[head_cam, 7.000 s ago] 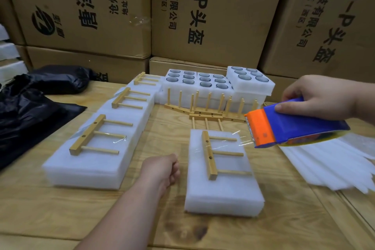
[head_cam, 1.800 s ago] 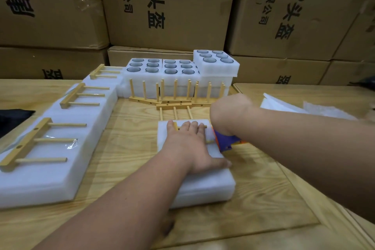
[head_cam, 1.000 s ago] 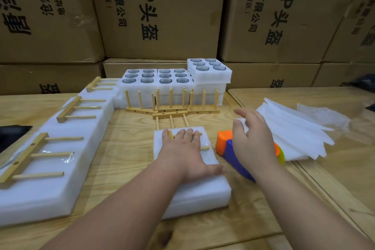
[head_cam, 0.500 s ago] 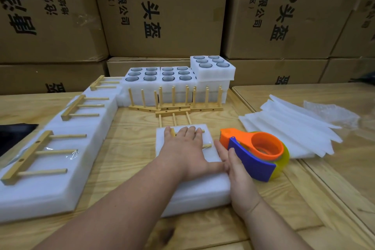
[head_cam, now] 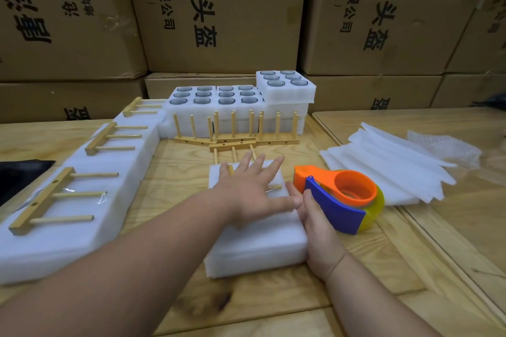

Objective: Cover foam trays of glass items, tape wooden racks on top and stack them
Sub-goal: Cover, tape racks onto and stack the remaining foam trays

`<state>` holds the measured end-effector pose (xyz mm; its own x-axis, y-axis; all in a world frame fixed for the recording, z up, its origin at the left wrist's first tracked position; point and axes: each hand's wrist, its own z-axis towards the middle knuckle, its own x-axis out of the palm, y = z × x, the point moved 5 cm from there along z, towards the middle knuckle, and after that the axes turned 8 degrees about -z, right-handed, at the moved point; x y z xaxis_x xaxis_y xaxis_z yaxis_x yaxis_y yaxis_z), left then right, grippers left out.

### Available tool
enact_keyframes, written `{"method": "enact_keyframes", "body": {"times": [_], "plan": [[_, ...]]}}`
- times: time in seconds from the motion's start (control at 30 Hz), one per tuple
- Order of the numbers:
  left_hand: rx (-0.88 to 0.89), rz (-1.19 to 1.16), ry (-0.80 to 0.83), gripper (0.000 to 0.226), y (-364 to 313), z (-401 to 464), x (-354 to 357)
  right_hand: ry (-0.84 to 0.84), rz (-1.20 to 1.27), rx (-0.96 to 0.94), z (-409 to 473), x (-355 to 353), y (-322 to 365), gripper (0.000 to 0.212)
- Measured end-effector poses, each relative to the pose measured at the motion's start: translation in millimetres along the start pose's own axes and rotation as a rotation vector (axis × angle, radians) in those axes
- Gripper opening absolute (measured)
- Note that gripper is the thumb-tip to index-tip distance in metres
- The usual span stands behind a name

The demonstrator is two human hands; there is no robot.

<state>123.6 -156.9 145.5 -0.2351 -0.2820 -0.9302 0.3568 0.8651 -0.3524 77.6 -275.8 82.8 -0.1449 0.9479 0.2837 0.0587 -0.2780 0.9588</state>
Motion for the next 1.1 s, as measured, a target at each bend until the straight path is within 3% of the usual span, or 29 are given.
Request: {"method": "enact_keyframes", "body": {"times": [0.07,0.13,0.2,0.27,0.33,0.43,0.6,0.7,0.8,0.87,0.93,0.97,1.0,1.1], "plan": [[0.036,-0.258,-0.122,0.099,4.7,-9.4,-17.2,0.021,-0.008,-0.016,0.5,-0.4,-1.4,0.064],[-0.003,-0.493,-0.386,0.091,20.2,-26.5,-34.0,0.015,-0.02,-0.016,1.3,-1.9,-3.9,0.063],[-0.201,-0.749,-0.598,0.08,46.5,-51.4,-31.0,-0.018,-0.036,-0.022,2.3,-5.5,-5.3,0.064],[-0.526,-1.026,-0.563,0.08,68.8,-77.2,0.1,-0.03,-0.046,-0.034,4.5,-7.7,-7.3,0.064],[-0.699,-1.153,-0.455,0.074,72.7,-96.0,27.7,-0.074,-0.053,-0.027,7.7,-12.6,-11.8,0.061],[-0.663,-1.232,-0.452,0.032,63.3,-112.4,44.7,-0.077,-0.094,-0.038,9.9,-15.1,-14.3,0.057],[-0.496,-1.273,-0.37,0.033,45.4,-120.5,44.2,-0.067,-0.054,-0.054,9.2,-16.0,-14.0,0.061],[-0.456,-1.381,-0.35,0.008,34.8,-125.6,33.0,-0.009,0.023,-0.076,2.8,-9.8,-9.7,0.064],[-0.487,-1.514,-0.501,0.043,47.2,-129.8,25.6,0.041,0.016,-0.112,-3.2,-2.7,-6.6,0.068],[-0.552,-1.623,-0.61,0.05,60.3,-134.5,15.9,-0.002,-0.057,-0.106,-2.3,-5.4,-10.5,0.063],[-0.562,-1.704,-0.698,0.037,78.6,-138.6,-3.6,-0.079,-0.217,-0.09,0.9,-6.2,-12.7,0.036],[-0.546,-1.733,-0.736,0.033,89.0,-139.7,-17.6,-0.091,-0.446,-0.136,1.6,-2.0,-11.7,0.028],[-0.525,-1.767,-0.777,0.033,100.3,-140.4,-33.3,-0.043,-0.777,-0.162,3.2,7.0,-12.6,0.031],[-0.442,-1.838,-0.952,0.035,139.3,-137.7,-90.9,0.271,-1.631,-0.059,9.4,29.5,-34.8,0.072]]}}
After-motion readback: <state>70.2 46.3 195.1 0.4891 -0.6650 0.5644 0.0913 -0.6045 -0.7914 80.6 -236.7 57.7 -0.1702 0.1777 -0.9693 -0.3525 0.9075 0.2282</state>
